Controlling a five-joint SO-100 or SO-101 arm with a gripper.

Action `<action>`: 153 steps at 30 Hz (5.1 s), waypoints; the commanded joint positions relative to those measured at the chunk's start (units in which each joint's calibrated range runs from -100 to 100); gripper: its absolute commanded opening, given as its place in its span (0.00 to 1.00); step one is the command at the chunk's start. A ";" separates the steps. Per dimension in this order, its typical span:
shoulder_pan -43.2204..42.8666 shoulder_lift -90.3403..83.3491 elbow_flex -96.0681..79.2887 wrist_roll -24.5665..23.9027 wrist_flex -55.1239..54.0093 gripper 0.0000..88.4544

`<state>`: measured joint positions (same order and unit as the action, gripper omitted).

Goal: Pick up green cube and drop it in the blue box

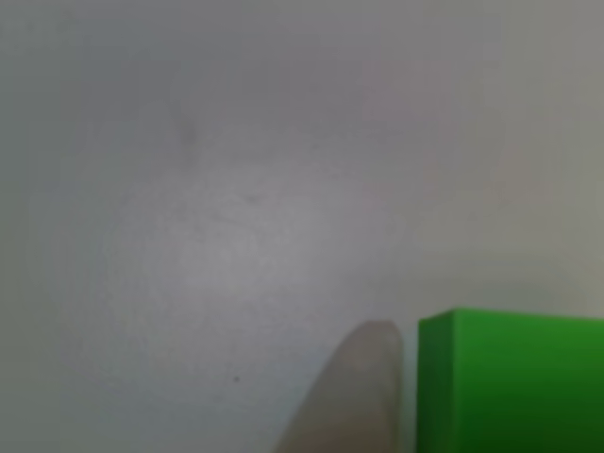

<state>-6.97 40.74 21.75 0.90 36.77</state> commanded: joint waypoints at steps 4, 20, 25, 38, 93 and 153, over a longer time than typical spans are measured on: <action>0.25 0.42 4.17 -0.05 -1.13 0.30; 0.25 0.17 3.54 -0.10 -1.21 0.30; 0.39 0.00 3.54 -0.10 -1.38 0.30; 0.32 -0.16 3.54 0.29 -1.38 0.29; 4.08 -28.08 3.45 0.34 19.14 0.01; 50.03 -28.66 2.36 0.15 19.06 0.01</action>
<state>42.39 14.19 21.75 1.00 55.59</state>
